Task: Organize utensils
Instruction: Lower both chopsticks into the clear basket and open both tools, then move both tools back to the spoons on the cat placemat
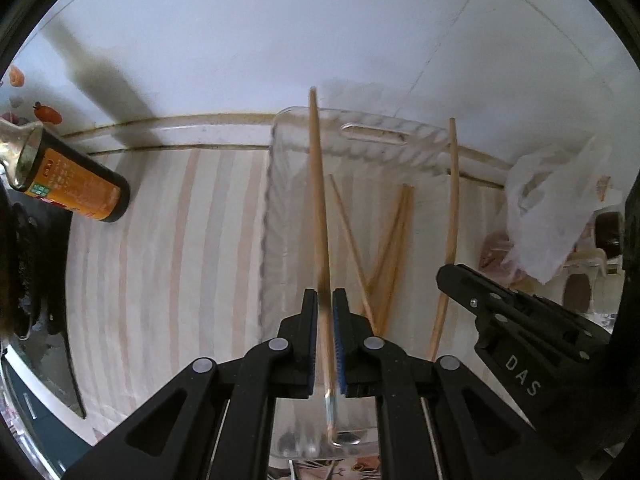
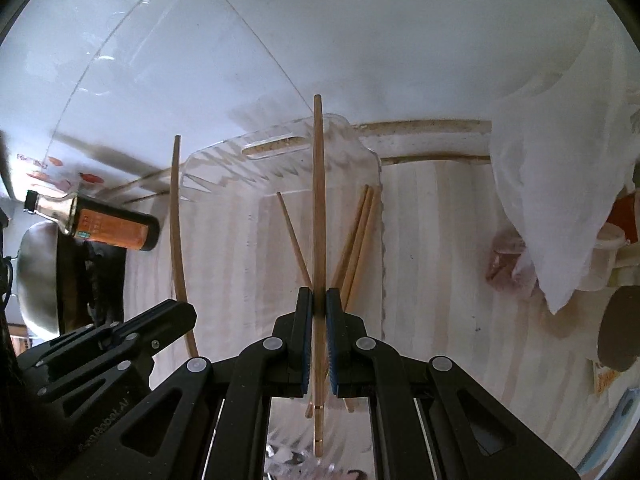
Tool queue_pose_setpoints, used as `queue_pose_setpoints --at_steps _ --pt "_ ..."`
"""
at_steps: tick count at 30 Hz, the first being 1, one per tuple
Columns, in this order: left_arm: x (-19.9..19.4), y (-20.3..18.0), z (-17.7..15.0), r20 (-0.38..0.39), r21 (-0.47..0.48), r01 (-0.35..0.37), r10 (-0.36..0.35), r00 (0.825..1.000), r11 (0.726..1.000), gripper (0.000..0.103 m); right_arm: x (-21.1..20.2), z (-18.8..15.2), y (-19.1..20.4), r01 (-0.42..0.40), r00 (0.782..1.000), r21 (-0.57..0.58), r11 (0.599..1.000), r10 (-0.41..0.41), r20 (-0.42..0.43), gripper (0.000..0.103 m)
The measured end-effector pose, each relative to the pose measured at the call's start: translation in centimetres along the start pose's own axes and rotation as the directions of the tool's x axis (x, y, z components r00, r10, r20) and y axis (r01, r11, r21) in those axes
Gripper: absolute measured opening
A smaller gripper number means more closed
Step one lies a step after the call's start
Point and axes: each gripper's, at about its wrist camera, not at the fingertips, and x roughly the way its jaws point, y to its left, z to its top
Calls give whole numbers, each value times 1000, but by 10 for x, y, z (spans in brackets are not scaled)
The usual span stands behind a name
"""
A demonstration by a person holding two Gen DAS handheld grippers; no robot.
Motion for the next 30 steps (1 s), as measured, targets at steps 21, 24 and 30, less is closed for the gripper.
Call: queue_pose_setpoints --at_steps 21,24,30 --pt "-45 47 -59 269 -94 -226 243 932 970 103 -47 -62 -7 248 956 -35 968 -239 173 81" --pt "-51 50 -68 282 -107 -225 247 927 968 103 -58 -76 -5 275 940 -23 961 -263 218 88" --pt "-88 53 -98 391 -142 -277 311 866 950 103 -104 -113 4 283 888 7 959 -265 377 99"
